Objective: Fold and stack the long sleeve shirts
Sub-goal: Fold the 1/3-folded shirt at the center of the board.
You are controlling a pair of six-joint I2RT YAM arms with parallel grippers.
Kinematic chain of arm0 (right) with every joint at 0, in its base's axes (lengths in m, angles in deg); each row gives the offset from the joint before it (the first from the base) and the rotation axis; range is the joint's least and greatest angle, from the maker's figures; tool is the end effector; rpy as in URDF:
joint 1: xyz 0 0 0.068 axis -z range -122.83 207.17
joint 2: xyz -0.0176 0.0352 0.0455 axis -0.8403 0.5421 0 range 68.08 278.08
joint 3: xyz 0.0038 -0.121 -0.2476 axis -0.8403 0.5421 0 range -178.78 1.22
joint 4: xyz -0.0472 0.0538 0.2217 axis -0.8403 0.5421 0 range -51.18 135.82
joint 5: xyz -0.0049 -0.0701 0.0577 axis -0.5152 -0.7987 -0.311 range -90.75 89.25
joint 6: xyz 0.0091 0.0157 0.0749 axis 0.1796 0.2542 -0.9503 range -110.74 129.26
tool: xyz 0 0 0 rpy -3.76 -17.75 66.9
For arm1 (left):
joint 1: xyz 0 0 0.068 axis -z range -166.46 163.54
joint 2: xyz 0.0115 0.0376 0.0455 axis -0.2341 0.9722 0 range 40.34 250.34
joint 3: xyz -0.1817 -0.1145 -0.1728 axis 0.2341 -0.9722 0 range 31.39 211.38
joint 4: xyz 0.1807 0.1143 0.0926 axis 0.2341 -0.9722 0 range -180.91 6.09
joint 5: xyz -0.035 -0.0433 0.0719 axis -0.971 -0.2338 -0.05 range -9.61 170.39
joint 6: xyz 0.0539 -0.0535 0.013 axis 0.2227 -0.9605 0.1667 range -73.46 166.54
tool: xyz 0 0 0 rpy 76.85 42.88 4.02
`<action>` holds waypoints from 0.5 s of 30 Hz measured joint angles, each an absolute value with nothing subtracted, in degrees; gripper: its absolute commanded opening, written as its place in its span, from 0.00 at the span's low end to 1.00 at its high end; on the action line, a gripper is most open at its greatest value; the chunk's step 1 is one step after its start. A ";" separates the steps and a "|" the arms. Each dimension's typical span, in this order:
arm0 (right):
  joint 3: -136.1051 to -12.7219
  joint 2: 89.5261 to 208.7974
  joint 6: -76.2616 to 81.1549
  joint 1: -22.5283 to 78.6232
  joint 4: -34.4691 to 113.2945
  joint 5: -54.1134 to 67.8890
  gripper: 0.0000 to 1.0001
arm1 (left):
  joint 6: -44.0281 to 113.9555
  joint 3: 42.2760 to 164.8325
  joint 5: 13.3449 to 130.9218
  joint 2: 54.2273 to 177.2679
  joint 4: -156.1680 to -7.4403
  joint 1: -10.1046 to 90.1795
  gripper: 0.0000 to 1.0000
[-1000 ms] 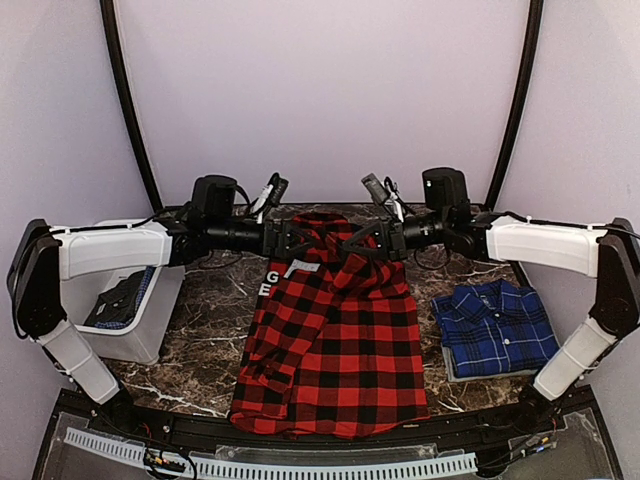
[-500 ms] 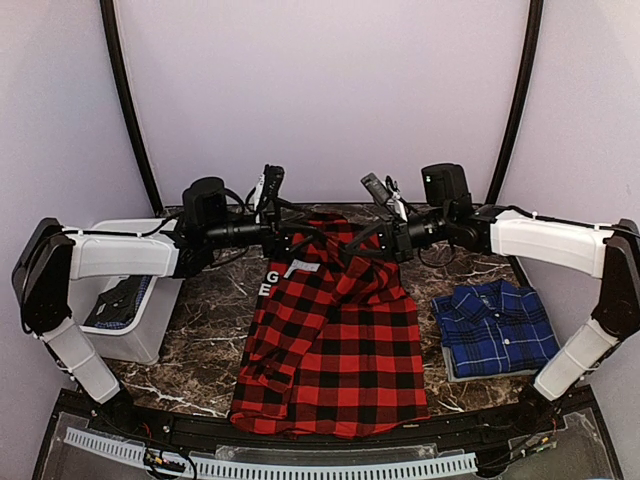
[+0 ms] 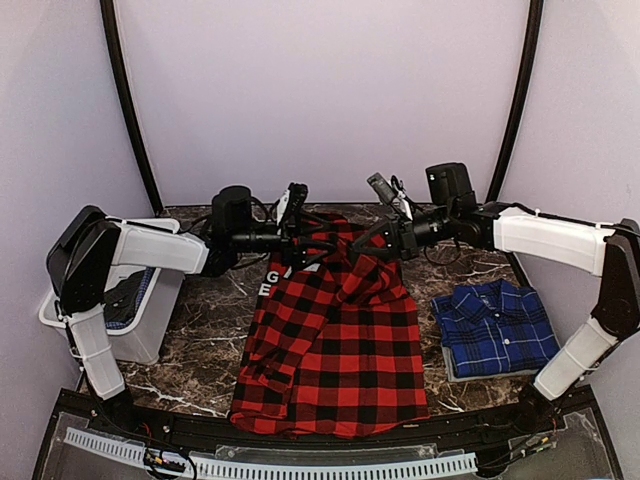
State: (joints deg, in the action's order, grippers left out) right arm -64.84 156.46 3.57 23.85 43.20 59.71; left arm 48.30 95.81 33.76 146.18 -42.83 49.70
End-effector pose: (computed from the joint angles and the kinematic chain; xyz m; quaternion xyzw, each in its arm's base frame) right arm 0.2432 0.2282 0.3067 -0.4322 0.6511 0.5554 0.2842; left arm 0.3048 -0.2818 0.2728 0.4755 0.5253 -0.4596 0.5355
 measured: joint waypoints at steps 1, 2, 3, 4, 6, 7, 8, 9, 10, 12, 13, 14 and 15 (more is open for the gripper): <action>-64.84 156.46 3.68 23.98 43.24 59.71 0.00 | 48.30 96.05 33.59 146.56 -42.81 49.88 0.83; -64.84 156.46 3.87 24.09 43.31 59.69 0.00 | 48.30 96.33 33.37 147.01 -42.81 50.16 0.83; -64.84 156.46 4.07 24.20 43.44 59.71 0.00 | 48.30 96.62 33.24 147.39 -42.83 50.44 0.84; -64.84 156.46 4.20 24.25 43.59 59.71 0.00 | 48.30 96.94 33.22 147.87 -42.83 50.77 0.84; -64.84 156.46 4.42 24.27 43.92 59.69 0.00 | 48.28 97.23 33.22 148.63 -42.70 51.25 0.84; -64.84 156.46 4.51 24.27 44.14 59.67 0.00 | 48.26 97.29 33.19 148.89 -42.61 51.38 0.84; -64.84 156.46 4.59 24.29 44.42 59.65 0.00 | 48.17 97.49 32.98 149.22 -42.46 51.51 0.84; -64.84 156.46 4.75 24.31 44.77 59.58 0.00 | 47.97 97.80 32.78 149.55 -42.37 51.65 0.83; -64.84 156.46 4.84 24.31 45.01 59.50 0.00 | 47.78 98.02 32.63 149.77 -42.30 51.69 0.82; -64.84 156.44 5.23 24.38 45.54 59.30 0.00 | 47.49 98.34 32.10 150.07 -42.11 51.69 0.81; -64.84 156.39 5.43 24.40 45.78 59.19 0.00 | 47.38 98.56 31.86 150.21 -42.04 51.69 0.81; -64.84 156.35 5.58 24.40 46.02 59.15 0.00 | 47.38 98.72 31.75 150.29 -42.00 51.69 0.81; -64.84 156.22 5.75 24.44 46.19 59.04 0.00 | 47.34 98.76 31.80 150.34 -41.95 51.69 0.82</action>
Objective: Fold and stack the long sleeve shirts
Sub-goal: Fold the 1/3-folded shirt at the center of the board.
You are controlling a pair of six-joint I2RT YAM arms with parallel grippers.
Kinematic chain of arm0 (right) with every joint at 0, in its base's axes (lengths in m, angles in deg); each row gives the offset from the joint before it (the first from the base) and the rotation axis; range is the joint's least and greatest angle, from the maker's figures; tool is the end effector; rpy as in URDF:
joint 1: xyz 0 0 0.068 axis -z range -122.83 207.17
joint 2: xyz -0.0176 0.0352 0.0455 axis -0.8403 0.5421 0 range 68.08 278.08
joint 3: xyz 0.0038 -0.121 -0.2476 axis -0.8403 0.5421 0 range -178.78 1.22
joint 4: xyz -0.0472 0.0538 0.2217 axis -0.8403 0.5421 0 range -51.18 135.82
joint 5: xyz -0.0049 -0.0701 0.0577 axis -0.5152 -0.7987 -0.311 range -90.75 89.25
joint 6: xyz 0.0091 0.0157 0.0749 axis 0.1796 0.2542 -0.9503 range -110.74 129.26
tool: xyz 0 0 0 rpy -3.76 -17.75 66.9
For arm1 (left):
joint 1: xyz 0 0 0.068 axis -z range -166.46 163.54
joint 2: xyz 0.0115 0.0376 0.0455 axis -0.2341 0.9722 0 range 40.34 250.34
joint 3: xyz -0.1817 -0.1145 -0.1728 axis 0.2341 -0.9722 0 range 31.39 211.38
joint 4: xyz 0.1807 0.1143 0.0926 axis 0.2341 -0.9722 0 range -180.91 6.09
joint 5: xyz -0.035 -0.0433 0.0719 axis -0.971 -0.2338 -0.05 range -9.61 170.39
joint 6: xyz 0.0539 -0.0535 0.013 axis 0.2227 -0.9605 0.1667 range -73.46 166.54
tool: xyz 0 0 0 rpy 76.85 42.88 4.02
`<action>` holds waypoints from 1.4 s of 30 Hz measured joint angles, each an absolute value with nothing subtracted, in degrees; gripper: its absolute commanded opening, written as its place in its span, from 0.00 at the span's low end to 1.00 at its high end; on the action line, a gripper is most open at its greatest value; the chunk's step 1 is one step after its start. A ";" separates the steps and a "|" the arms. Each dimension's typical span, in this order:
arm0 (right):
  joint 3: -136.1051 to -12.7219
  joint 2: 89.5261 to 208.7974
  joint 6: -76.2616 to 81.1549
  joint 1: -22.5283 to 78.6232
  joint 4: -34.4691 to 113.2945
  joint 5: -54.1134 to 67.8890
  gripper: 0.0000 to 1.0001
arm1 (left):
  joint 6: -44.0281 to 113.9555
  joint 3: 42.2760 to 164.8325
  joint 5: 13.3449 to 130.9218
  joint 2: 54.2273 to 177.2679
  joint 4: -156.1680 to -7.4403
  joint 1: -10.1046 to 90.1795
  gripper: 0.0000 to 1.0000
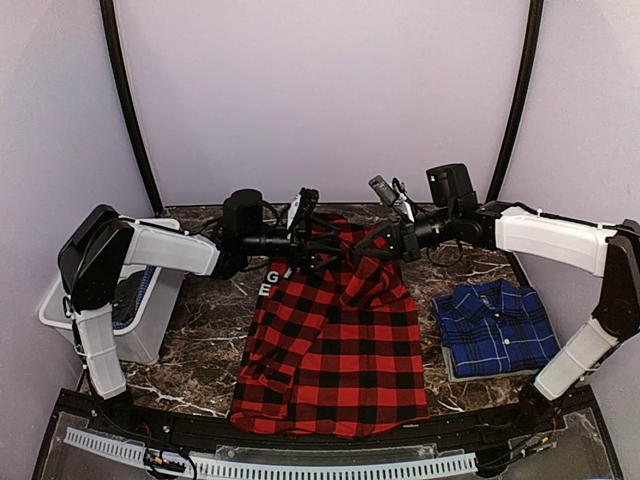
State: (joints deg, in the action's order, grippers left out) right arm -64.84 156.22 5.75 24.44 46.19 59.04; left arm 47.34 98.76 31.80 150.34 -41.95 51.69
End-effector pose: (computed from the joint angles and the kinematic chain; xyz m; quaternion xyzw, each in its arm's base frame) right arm 0.2433 0.2238 0.3027 -0.4320 0.6611 0.5451 0.2815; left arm 0.3055 -0.3024 0.2620 0.4888 0.5147 -0.4824 0.5133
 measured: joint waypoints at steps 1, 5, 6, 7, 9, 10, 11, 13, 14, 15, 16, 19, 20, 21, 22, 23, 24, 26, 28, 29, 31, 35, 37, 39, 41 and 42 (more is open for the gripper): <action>-64.84 156.04 5.86 24.49 46.28 59.01 0.00 | 47.34 98.76 31.86 150.34 -41.95 51.69 0.83; -64.84 155.15 6.26 24.62 46.72 58.93 0.00 | 47.43 98.76 32.87 150.56 -41.93 51.69 0.85; -64.84 154.97 6.32 24.62 46.81 58.91 0.00 | 47.43 98.80 32.93 150.66 -41.93 51.69 0.85; -64.84 154.69 6.45 24.62 47.02 58.84 0.00 | 47.45 98.96 32.93 150.90 -41.93 51.69 0.85; -64.84 154.34 6.69 24.62 47.24 58.80 0.00 | 47.47 99.39 32.87 151.52 -41.98 51.69 0.86; -64.84 154.16 6.82 24.62 47.46 58.75 0.00 | 47.45 99.90 32.78 152.02 -42.00 51.69 0.86; -64.84 154.03 6.89 24.62 47.70 58.71 0.00 | 47.43 100.22 32.65 152.37 -42.00 51.69 0.86; -64.84 153.88 7.02 24.62 47.92 58.58 0.00 | 47.41 100.73 32.36 152.81 -42.00 51.69 0.86; -64.84 153.88 7.09 24.62 47.96 58.56 0.00 | 47.41 100.86 32.23 152.85 -42.00 51.71 0.86; -64.84 153.88 7.11 24.62 48.01 58.51 0.00 | 47.41 100.88 32.04 152.85 -42.00 51.71 0.85; -64.84 153.88 7.11 24.62 48.12 58.42 0.00 | 47.41 100.99 31.84 152.85 -42.00 51.71 0.84; -64.84 153.88 7.13 24.62 48.23 58.12 0.00 | 47.30 101.45 31.34 152.89 -42.00 51.73 0.82; -64.84 153.88 7.11 24.62 48.25 57.94 0.00 | 47.28 101.49 31.29 152.89 -41.98 51.78 0.79; -64.84 153.88 7.11 24.62 48.27 57.70 0.00 | 47.23 101.53 31.23 152.89 -41.98 51.91 0.77; -64.84 153.88 7.11 24.62 48.27 57.38 0.00 | 47.17 101.53 31.18 152.89 -42.00 52.06 0.73; -64.84 153.88 7.11 24.64 48.27 56.92 0.00 | 47.14 101.53 31.03 152.89 -42.00 52.24 0.70; -64.84 153.88 7.09 24.64 48.27 56.46 0.00 | 46.90 101.53 30.90 152.89 -42.02 52.39 0.65; -64.84 153.88 7.09 24.73 48.27 55.01 0.00 | 46.82 101.53 30.55 152.89 -42.08 52.72 0.55; -64.84 153.88 7.06 24.82 48.25 53.51 0.00 | 46.60 101.53 30.48 152.89 -42.30 52.80 0.49; -64.84 153.88 7.06 24.92 48.25 52.68 0.00 | 46.47 101.51 30.59 152.89 -42.37 52.85 0.45; -64.80 153.86 7.06 25.06 48.25 50.73 0.00 | 45.75 101.19 31.12 152.83 -42.33 52.87 0.36; -64.30 153.55 7.04 25.34 48.12 46.47 0.00 | 43.87 98.45 32.95 151.17 -42.39 52.89 0.16; -63.90 153.53 6.78 25.51 47.83 43.93 0.00 | 43.60 97.21 33.89 149.55 -42.70 52.87 0.09; -63.33 153.40 6.28 25.67 47.44 41.79 0.00 | 43.01 96.20 34.86 147.36 -43.33 52.87 0.03; -63.03 153.33 5.75 25.69 46.92 40.26 0.02 | 42.29 95.33 35.38 145.33 -43.81 52.96 0.00; -62.98 153.33 5.56 25.69 46.59 39.71 0.06 | 41.75 94.85 35.73 144.13 -44.18 53.04 0.00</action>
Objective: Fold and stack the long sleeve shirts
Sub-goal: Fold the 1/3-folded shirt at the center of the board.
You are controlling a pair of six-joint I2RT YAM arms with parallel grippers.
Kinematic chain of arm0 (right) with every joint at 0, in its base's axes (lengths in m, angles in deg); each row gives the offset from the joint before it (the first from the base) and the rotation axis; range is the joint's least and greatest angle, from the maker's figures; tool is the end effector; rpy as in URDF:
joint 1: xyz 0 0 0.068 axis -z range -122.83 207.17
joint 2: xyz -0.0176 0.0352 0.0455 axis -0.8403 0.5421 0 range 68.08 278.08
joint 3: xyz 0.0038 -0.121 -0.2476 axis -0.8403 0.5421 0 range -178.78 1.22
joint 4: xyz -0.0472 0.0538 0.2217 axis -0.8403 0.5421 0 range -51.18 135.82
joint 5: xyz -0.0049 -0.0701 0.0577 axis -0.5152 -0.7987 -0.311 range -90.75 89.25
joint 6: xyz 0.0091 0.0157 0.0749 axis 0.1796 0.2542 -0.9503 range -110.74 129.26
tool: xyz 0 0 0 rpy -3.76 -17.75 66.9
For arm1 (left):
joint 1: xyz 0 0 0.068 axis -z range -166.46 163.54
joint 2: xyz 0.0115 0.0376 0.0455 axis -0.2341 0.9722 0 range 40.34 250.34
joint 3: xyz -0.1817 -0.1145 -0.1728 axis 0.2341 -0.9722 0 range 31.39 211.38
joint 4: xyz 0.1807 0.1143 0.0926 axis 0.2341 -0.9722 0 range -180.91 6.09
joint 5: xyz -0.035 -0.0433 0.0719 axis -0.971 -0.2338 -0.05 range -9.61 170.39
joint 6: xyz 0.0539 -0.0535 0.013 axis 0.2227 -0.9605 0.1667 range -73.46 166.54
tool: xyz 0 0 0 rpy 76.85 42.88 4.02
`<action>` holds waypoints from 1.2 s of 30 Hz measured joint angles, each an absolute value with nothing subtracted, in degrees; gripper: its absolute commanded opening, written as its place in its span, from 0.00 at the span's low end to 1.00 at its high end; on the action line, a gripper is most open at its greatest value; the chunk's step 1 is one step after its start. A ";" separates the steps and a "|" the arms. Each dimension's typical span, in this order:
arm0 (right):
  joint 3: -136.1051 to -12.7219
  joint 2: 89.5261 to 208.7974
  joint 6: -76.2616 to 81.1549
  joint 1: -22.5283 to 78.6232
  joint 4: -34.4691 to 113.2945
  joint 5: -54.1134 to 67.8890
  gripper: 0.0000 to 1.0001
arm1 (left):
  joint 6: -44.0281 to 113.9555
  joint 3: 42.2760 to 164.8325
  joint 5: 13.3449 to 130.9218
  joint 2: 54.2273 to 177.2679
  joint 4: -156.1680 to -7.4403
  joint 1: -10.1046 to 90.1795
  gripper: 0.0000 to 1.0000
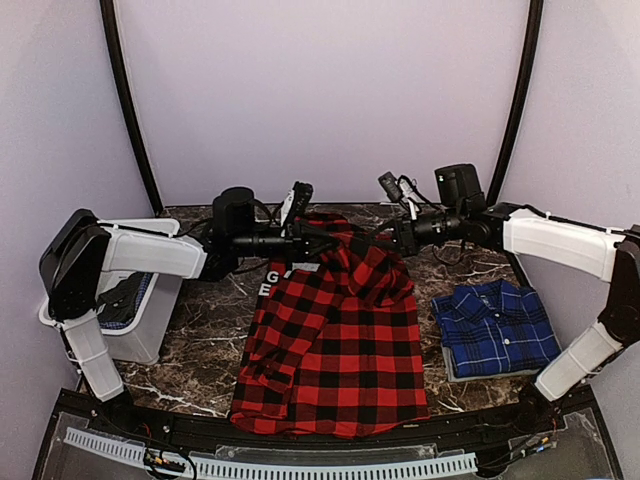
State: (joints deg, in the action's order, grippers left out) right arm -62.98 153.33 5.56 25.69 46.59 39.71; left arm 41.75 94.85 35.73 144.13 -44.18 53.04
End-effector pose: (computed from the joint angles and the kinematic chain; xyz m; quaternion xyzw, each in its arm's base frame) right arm 0.2575 0.2076 0.2988 -0.3648 0.7418 0.4281 0.3652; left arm 0.2844 -0.2941 0.2785 0.4512 0.5478 -0.4954 0.5008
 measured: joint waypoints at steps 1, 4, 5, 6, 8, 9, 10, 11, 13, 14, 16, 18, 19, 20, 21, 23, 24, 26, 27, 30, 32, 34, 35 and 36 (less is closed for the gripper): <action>-62.90 153.33 5.29 25.69 46.02 38.93 0.09 | 41.31 94.45 36.23 142.95 -44.64 53.15 0.00; -62.66 153.36 4.05 25.69 44.23 36.81 0.24 | 38.36 93.78 37.65 139.50 -47.22 53.55 0.00; -62.59 153.36 3.20 25.69 43.86 36.28 0.28 | 36.89 93.78 38.13 138.56 -48.31 53.61 0.00; -62.53 153.38 2.74 25.69 43.44 35.43 0.33 | 35.41 93.78 38.59 137.75 -49.34 53.63 0.00; -62.48 153.53 1.78 25.67 42.63 33.62 0.42 | 31.36 93.80 40.25 135.98 -52.90 53.68 0.00; -62.44 153.62 1.14 25.62 42.26 32.72 0.46 | 29.00 93.80 41.28 135.08 -55.37 53.68 0.00; -62.33 153.68 0.57 25.62 42.04 31.74 0.50 | 27.25 93.82 42.00 134.64 -57.12 53.68 0.00; -62.13 153.68 0.16 25.62 41.82 30.56 0.52 | 25.20 93.89 42.90 134.14 -59.66 53.68 0.00; -61.74 153.68 -0.76 25.62 41.80 27.98 0.55 | 21.22 94.04 44.63 133.73 -64.97 53.68 0.00; -61.54 153.68 -1.20 25.62 41.84 26.64 0.57 | 19.04 94.04 45.37 133.73 -67.53 53.68 0.00; -61.04 153.68 -2.18 25.69 41.84 24.17 0.58 | 15.36 94.02 46.68 133.73 -72.60 53.55 0.00; -60.21 153.66 -3.34 25.82 41.89 21.05 0.58 | 12.39 94.02 48.04 133.70 -76.49 53.24 0.00; -59.86 153.66 -3.82 25.95 41.95 19.87 0.58 | 10.95 94.02 48.73 133.70 -78.19 52.98 0.00; -59.42 153.64 -4.63 26.10 42.28 18.32 0.58 | 9.94 94.02 49.37 133.70 -79.59 52.83 0.00; -59.01 153.62 -5.24 26.30 42.72 16.81 0.58 | 8.96 94.02 50.20 133.70 -80.95 52.56 0.00; -58.33 153.60 -6.46 26.74 43.72 14.10 0.58 | 7.10 94.02 52.54 133.70 -83.83 51.62 0.00; -58.11 153.60 -7.12 26.96 44.47 12.77 0.57 | 6.60 94.02 53.46 133.70 -84.79 51.14 0.00; -57.98 153.71 -8.30 27.57 46.17 10.56 0.57 | 5.46 94.02 55.18 133.70 -86.78 49.70 0.00; -57.98 153.92 -8.76 27.90 46.54 9.77 0.56 | 5.07 94.02 55.84 133.73 -87.53 48.98 0.00; -57.98 155.72 -10.25 29.84 46.83 8.46 0.55 | 4.46 94.02 57.02 134.05 -88.73 47.41 0.00; -58.00 158.58 -11.30 31.87 46.54 8.68 0.55 | 4.44 94.08 57.65 134.60 -89.21 46.88 0.00; -58.00 162.23 -12.26 33.89 46.35 9.42 0.55 | 4.50 94.61 58.20 135.47 -90.15 46.84 0.00; -58.00 164.31 -12.54 34.69 46.17 9.92 0.55 | 4.52 94.91 58.42 135.95 -90.45 46.84 0.00; -58.00 166.05 -12.87 35.42 46.06 10.34 0.55 | 4.55 95.04 58.57 136.26 -90.54 46.79 0.00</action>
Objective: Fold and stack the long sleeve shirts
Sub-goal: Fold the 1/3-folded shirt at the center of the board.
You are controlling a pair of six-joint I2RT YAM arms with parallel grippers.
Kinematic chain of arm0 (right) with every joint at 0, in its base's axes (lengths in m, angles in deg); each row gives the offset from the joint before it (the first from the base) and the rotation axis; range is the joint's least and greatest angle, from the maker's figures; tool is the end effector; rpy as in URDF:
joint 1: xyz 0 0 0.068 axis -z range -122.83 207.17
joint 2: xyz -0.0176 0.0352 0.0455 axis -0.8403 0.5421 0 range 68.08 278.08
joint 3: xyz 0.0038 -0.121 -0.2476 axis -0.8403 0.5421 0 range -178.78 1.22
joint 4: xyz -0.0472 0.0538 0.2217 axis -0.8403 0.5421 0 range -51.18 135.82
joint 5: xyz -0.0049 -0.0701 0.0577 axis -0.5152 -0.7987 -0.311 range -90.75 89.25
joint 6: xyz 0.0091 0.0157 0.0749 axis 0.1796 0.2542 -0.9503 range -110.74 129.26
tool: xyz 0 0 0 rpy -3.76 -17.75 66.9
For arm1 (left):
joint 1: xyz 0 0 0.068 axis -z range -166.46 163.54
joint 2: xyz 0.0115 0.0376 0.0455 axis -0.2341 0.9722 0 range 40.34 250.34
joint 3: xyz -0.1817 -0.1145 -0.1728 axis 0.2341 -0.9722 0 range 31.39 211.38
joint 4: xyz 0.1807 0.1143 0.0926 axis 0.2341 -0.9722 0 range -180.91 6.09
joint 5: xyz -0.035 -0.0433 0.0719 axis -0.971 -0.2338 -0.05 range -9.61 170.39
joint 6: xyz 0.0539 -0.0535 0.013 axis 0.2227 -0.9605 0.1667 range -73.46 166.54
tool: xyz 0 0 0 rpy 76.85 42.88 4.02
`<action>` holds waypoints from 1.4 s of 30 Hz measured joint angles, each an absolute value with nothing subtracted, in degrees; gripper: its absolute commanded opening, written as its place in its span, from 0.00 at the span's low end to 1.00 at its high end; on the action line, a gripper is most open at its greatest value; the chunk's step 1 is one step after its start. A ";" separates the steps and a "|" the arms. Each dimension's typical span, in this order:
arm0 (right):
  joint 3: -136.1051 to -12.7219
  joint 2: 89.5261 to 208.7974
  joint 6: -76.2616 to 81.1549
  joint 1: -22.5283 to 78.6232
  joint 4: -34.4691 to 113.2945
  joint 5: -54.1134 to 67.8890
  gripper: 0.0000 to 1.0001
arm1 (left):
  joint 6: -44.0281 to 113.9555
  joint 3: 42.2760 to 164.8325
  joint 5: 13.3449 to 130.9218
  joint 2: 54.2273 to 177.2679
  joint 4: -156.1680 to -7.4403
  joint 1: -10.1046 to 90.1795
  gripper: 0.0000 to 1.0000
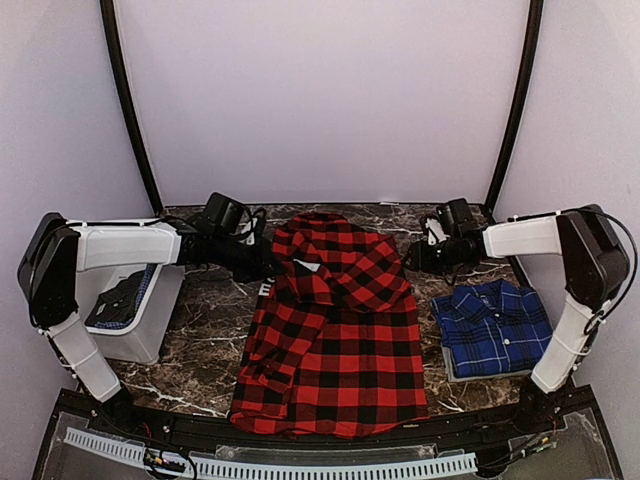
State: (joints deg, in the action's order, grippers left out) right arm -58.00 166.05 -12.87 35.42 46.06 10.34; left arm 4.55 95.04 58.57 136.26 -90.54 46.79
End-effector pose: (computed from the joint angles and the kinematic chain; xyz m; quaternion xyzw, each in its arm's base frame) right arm 0.3277 0.1444 0.1910 -0.0332 0.9229 0.2225 0.3124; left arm 0.2926 -0.2209 0.2306 0.0139 0.8895 -0.3938 0.2312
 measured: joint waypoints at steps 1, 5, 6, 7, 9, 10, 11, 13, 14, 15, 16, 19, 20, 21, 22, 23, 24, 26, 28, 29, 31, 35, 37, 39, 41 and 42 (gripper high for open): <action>-58.00 167.91 -13.33 36.16 45.98 10.86 0.55 | 4.55 95.11 58.64 136.44 -90.61 46.71 0.00; -59.16 173.92 -14.64 37.38 45.67 12.59 0.55 | 4.52 95.13 58.48 136.87 -90.61 46.12 0.00; -59.42 174.71 -14.92 37.54 45.39 12.98 0.54 | 4.52 95.17 58.44 137.05 -90.61 45.94 0.00; -59.81 175.67 -15.27 37.73 44.77 13.66 0.54 | 4.52 95.24 58.35 137.33 -90.54 45.79 0.00; -60.93 176.72 -15.91 37.86 43.88 14.75 0.50 | 4.55 95.59 58.31 138.07 -90.43 45.55 0.00; -61.59 177.42 -16.28 37.93 43.20 15.24 0.46 | 4.55 95.81 58.33 138.38 -90.41 45.50 0.00; -62.18 178.14 -16.63 37.99 42.61 15.78 0.42 | 4.55 96.01 58.35 138.73 -90.32 45.42 0.00; -63.12 179.63 -17.42 38.06 41.78 16.52 0.32 | 4.57 96.16 58.35 139.26 -90.08 45.22 0.00; -63.55 180.20 -17.31 38.10 41.23 16.94 0.27 | 4.57 96.16 58.37 139.41 -90.02 45.18 0.00; -64.27 180.92 -17.52 38.10 41.17 17.18 0.21 | 4.57 96.20 58.37 139.58 -89.97 45.13 0.00; -65.08 181.81 -17.87 38.10 40.93 17.38 0.15 | 4.57 96.27 58.40 139.76 -89.99 45.11 0.00; -67.99 184.48 -18.11 38.19 40.99 17.36 0.01 | 4.89 97.08 58.72 140.39 -90.10 44.87 0.00; -69.06 185.38 -18.11 38.21 41.19 17.33 0.00 | 5.11 97.49 59.03 140.59 -90.15 44.83 0.00; -70.07 186.18 -17.74 38.26 41.30 17.42 0.00 | 5.33 97.95 59.29 140.76 -90.34 44.80 0.00; -71.62 187.26 -17.81 38.37 41.78 17.53 0.00 | 5.62 98.54 59.82 141.03 -90.54 44.72 0.00; -73.32 188.39 -17.85 38.43 41.91 17.49 0.00 | 5.86 99.24 60.14 141.35 -90.80 44.52 0.00; -75.07 189.59 -17.83 38.52 41.95 17.46 0.00 | 6.01 99.90 60.52 141.75 -90.98 44.24 0.00; -78.81 192.13 -17.85 38.74 42.28 17.36 0.00 | 6.27 101.40 60.97 142.91 -91.22 43.14 0.00; -81.32 193.83 -17.90 38.98 42.50 17.38 0.00 | 6.38 102.91 61.24 144.59 -91.42 41.81 0.00; -82.59 194.67 -17.94 39.04 42.72 17.36 0.00 | 6.42 103.44 61.39 145.35 -91.42 40.61 0.00; -85.19 196.37 -18.03 39.20 43.00 17.46 0.10 | 6.58 104.81 61.46 147.39 -91.70 39.21 0.00; -87.66 197.38 -17.83 39.26 44.14 17.75 0.32 | 7.78 109.64 61.85 153.27 -93.32 37.50 0.00; -87.70 196.87 -17.37 39.26 44.77 17.64 0.42 | 8.35 111.24 61.76 155.17 -93.89 37.48 0.00; -87.31 195.98 -17.15 39.28 45.58 17.36 0.50 | 8.83 111.96 61.24 156.02 -94.32 37.55 0.00; -85.54 194.08 -16.63 39.31 46.57 17.07 0.57 | 9.18 112.16 60.87 156.06 -94.58 37.55 0.00; -83.49 192.26 -16.17 39.33 46.78 16.90 0.59 | 9.46 112.44 60.71 156.06 -94.87 37.57 0.00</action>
State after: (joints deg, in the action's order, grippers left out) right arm -83.49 192.26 -16.17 39.33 46.78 16.90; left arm 9.46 112.44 60.71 156.06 -94.87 37.57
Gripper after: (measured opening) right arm 0.525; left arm 0.035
